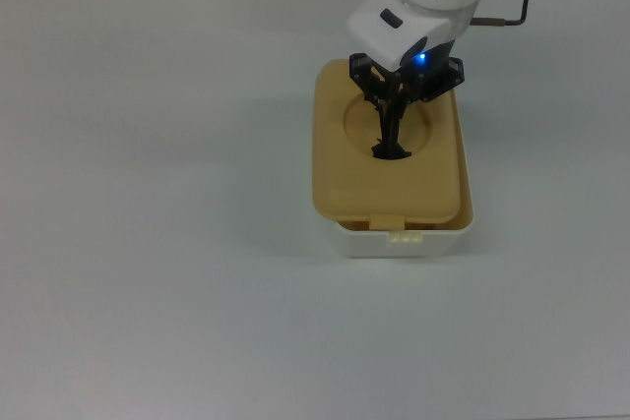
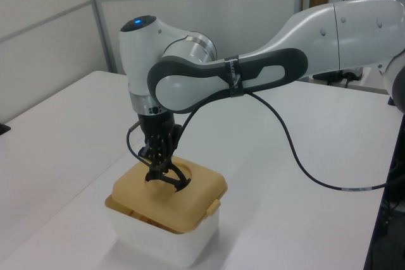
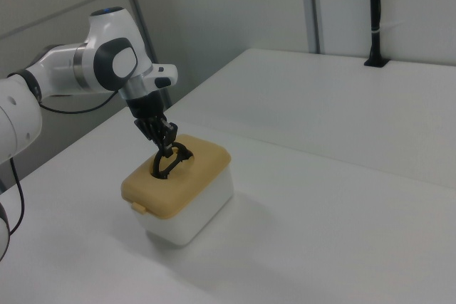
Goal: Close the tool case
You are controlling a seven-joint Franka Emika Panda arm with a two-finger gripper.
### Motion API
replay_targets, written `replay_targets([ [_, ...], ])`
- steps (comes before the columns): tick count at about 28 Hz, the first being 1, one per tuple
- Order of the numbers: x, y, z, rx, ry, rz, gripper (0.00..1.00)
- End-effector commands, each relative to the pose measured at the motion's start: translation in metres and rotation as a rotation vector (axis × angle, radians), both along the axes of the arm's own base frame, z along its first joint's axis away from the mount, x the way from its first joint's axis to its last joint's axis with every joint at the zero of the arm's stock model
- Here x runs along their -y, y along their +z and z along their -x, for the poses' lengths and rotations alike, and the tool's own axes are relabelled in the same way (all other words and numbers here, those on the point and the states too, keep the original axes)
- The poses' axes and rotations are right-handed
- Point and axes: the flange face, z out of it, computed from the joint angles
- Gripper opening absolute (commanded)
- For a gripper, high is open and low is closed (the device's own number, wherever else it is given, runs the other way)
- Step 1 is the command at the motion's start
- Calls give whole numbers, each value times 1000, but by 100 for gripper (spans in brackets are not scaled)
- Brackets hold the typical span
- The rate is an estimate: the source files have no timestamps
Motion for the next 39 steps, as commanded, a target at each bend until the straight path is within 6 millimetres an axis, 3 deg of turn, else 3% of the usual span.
replay_targets([
  [1,-5,5,1,8,-17,20,0],
  [2,-5,5,1,8,-20,20,15],
  [3,-5,5,1,9,-29,21,93],
  [4,-5,5,1,11,-35,21,99],
  [27,-1,13,7,-5,-46,52,100],
  [35,14,51,22,7,-52,50,100],
  [39,33,65,29,-10,-49,59,100],
])
